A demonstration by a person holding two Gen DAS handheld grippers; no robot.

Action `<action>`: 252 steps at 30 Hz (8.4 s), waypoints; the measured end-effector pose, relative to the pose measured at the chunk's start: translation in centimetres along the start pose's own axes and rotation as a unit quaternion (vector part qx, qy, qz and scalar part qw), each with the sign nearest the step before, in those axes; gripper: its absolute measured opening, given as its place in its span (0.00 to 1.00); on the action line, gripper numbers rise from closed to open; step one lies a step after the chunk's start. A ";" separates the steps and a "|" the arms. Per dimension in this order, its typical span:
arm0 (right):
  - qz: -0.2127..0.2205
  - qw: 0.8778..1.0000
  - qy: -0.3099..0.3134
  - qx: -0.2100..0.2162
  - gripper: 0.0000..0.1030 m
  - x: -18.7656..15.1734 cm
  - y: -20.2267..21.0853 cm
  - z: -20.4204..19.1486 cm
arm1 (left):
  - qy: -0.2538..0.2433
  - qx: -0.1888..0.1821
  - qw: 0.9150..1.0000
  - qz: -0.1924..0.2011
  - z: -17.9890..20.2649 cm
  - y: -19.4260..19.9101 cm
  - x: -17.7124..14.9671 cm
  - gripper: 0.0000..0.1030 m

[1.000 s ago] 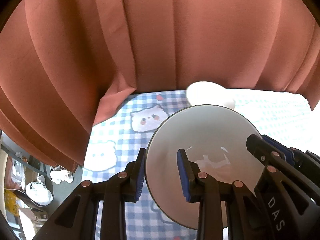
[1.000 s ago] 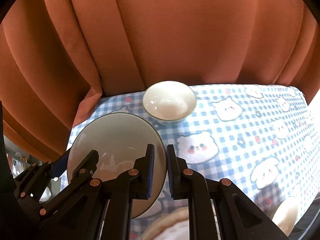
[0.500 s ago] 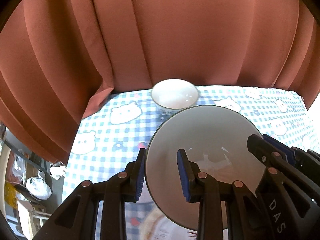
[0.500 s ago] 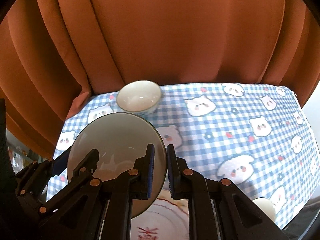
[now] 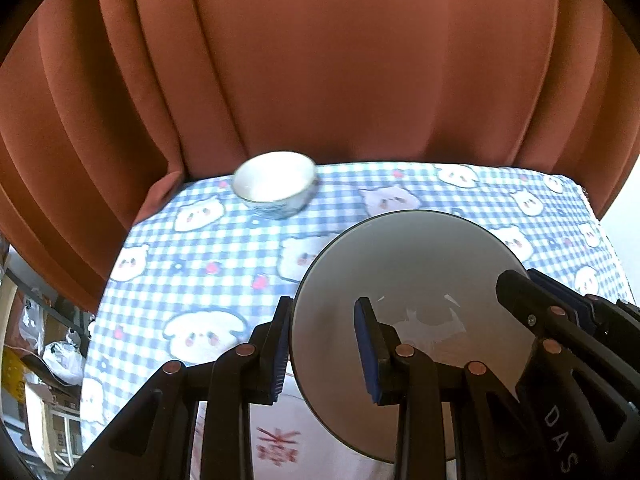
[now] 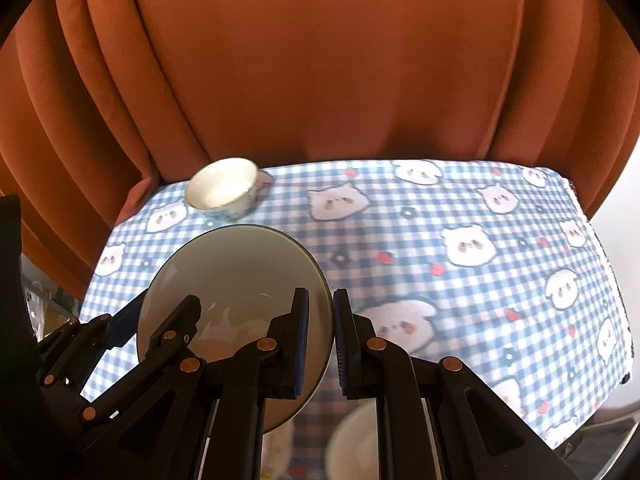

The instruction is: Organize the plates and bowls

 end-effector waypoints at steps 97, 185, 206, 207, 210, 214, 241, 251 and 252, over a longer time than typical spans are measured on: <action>-0.002 0.999 -0.027 -0.031 0.57 -4.3 1.4 -4.2 | -0.061 -0.065 0.996 -0.003 -6.3 0.9 -4.0 0.71; -0.027 1.000 -0.009 -0.005 0.13 14.3 -20.2 -11.6 | 0.017 -0.013 0.999 -0.025 -12.0 -19.3 11.8 0.23; 0.031 0.999 -0.009 -0.008 0.13 10.4 -7.7 -11.9 | 0.013 -0.029 0.999 0.032 -11.6 -7.5 8.0 0.24; 0.033 0.999 -0.011 -0.008 0.13 10.0 -7.3 -11.7 | 0.010 -0.029 0.999 0.033 -11.4 -7.1 7.7 0.24; 0.037 0.999 -0.019 -0.009 0.13 8.7 -5.8 -11.2 | 0.005 -0.033 0.999 0.034 -10.8 -6.1 6.8 0.24; 0.034 0.999 -0.029 -0.011 0.13 7.6 -4.6 -10.2 | 0.003 -0.045 0.998 0.033 -9.9 -4.6 5.6 0.24; 0.037 0.999 -0.031 -0.002 0.13 -0.4 3.7 1.9 | -0.001 -0.041 0.999 0.035 3.1 2.6 -1.5 0.24; 0.022 1.000 -0.015 0.005 0.13 -4.5 3.7 7.7 | 0.010 -0.030 0.999 0.013 7.6 2.4 -5.5 0.24; 0.019 1.000 -0.013 0.006 0.13 -4.9 3.6 8.1 | 0.010 -0.028 0.999 0.010 7.9 2.2 -5.8 0.24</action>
Point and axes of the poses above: each gripper's, at about its wrist camera, not at the fingertips, and y roughly against the way its jaws point, z to its right, x to its top, the point moved 7 cm from there along -y, roughly the way its jaws point, and after that the axes turned 3 degrees about -z, right-handed, at the moved point
